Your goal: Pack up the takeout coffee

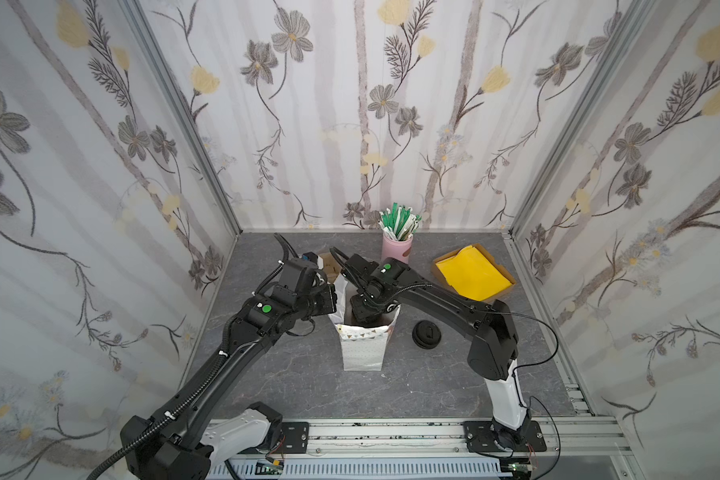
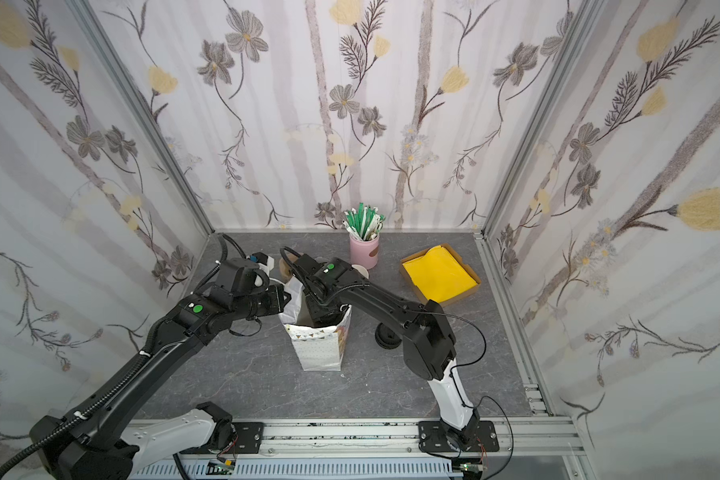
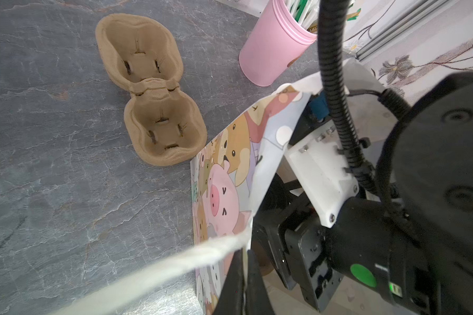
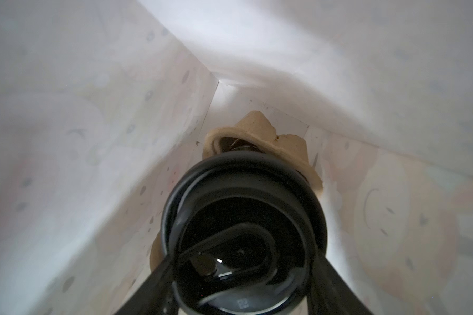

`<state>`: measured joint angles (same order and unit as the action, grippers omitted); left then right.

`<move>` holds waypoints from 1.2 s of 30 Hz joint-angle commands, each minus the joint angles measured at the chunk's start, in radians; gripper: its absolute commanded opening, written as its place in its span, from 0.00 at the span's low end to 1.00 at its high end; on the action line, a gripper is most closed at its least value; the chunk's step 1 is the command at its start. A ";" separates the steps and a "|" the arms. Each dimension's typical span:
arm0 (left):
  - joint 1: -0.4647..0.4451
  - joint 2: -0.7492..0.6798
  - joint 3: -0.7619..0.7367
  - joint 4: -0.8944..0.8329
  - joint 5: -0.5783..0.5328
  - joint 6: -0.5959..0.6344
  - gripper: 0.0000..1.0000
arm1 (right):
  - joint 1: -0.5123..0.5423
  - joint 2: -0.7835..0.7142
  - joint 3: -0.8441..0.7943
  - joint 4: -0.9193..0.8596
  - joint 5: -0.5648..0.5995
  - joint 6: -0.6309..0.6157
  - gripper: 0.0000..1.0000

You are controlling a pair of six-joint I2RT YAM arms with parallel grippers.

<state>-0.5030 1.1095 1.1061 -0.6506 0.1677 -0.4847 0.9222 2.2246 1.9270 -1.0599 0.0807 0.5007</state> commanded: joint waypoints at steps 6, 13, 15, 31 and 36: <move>-0.011 -0.085 0.000 0.003 0.054 0.158 0.00 | 0.004 -0.080 -0.080 0.109 -0.052 0.053 0.28; -0.038 -0.179 -0.028 0.000 0.072 0.239 0.00 | 0.020 -0.103 -0.097 0.115 -0.041 0.059 0.28; -0.040 -0.198 -0.055 -0.003 0.063 0.245 0.00 | 0.023 -0.096 -0.094 0.118 -0.046 0.055 0.28; -0.037 -0.204 -0.132 -0.036 0.000 0.228 0.00 | 0.032 -0.019 0.004 0.036 -0.042 0.013 0.30; -0.031 -0.194 -0.121 -0.054 0.002 0.238 0.00 | 0.031 0.012 0.028 0.021 -0.045 0.010 0.32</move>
<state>-0.5365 0.9115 0.9756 -0.6716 0.1833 -0.2569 0.9543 2.2177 1.9369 -1.0355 0.0257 0.5148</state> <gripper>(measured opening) 0.059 0.615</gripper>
